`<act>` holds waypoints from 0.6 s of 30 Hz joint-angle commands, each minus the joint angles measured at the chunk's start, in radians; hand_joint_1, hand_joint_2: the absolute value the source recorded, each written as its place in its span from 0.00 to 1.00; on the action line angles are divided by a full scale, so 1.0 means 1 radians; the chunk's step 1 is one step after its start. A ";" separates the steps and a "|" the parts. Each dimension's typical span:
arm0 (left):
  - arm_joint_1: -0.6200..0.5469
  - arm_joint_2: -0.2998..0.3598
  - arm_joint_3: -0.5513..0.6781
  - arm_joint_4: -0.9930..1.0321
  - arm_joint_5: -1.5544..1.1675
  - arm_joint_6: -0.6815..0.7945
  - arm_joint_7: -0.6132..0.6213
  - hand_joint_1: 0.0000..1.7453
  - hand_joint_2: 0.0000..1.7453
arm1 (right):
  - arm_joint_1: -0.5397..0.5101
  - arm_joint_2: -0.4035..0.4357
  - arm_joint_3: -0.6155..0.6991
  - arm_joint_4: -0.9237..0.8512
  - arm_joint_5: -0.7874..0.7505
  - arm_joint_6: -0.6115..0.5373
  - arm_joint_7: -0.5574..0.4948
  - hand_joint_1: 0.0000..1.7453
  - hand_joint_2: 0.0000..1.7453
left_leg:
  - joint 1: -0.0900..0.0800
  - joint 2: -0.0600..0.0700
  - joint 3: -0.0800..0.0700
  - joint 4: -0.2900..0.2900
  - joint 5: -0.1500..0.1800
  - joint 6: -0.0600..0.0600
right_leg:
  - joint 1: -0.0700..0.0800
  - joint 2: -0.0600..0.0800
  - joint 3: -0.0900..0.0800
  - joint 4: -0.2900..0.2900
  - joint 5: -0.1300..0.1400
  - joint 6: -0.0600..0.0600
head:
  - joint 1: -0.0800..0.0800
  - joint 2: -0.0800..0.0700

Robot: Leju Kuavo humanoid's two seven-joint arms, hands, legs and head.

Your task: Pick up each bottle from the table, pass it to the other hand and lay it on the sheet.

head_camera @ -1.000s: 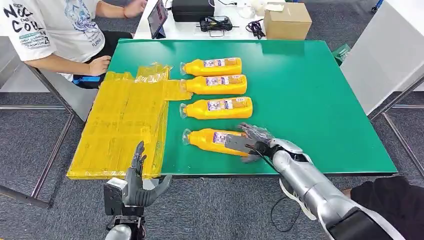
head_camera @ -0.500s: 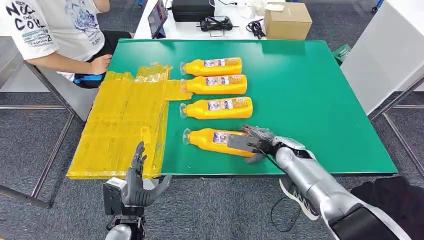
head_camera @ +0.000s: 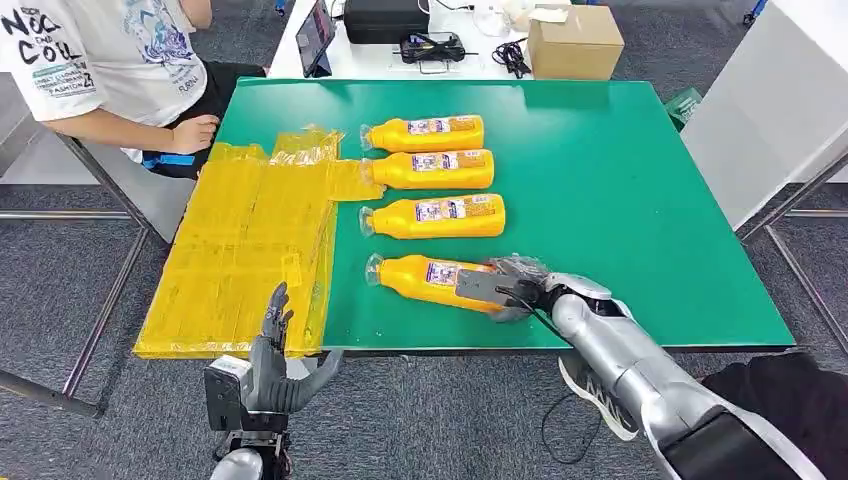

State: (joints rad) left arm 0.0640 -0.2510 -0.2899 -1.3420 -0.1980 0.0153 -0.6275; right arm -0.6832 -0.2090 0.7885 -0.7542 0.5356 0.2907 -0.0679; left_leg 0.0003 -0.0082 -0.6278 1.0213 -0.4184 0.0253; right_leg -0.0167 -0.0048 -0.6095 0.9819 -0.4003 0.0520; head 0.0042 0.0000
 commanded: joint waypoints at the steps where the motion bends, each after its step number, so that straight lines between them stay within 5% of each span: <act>1: -0.035 0.029 -0.022 0.056 0.005 -0.004 0.000 0.00 1.00 | -0.003 0.014 0.050 0.032 0.001 -0.047 -0.001 1.00 1.00 | 0.000 0.001 0.005 -0.001 -0.001 -0.001 | 0.001 0.000 0.005 -0.001 -0.001 -0.002 | 0.000 0.000; 6: -0.019 0.031 -0.017 0.037 0.004 -0.002 0.001 0.00 1.00 | 0.105 0.013 -0.089 -0.103 -0.043 -0.220 -0.047 1.00 1.00 | 0.001 0.000 0.005 -0.001 -0.002 -0.001 | 0.001 0.000 0.005 -0.001 -0.002 -0.002 | 0.000 0.000; 11: 0.021 0.031 -0.002 -0.012 0.007 0.002 0.000 0.00 1.00 | 0.409 0.140 -0.435 -0.567 -0.032 -0.487 -0.218 1.00 1.00 | 0.002 0.000 0.006 -0.001 -0.003 -0.002 | 0.002 -0.001 0.006 -0.001 -0.003 -0.003 | 0.000 0.000; 16: 0.023 0.031 -0.001 -0.014 0.006 0.003 0.000 0.00 1.00 | 0.437 0.146 -0.449 -0.633 -0.005 -0.460 -0.185 1.00 1.00 | 0.001 0.000 0.000 -0.001 -0.002 -0.002 | 0.001 -0.001 0.001 0.000 -0.002 -0.001 | 0.000 0.000; 18: 0.024 0.029 -0.001 -0.016 0.010 0.009 -0.006 0.00 1.00 | 0.488 0.212 -0.532 -0.708 -0.050 -0.564 -0.311 1.00 1.00 | 0.001 0.000 0.002 -0.001 -0.004 -0.003 | 0.001 0.000 0.002 0.000 -0.003 -0.002 | -0.001 0.000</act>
State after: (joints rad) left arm 0.0915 -0.2502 -0.2869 -1.3584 -0.1953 0.0183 -0.6294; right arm -0.3317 -0.1141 0.4843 -1.1964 0.5245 -0.1781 -0.2566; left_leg 0.0011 -0.0093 -0.6292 1.0210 -0.4203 0.0240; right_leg -0.0162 -0.0059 -0.6109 0.9819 -0.4015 0.0517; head 0.0031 0.0000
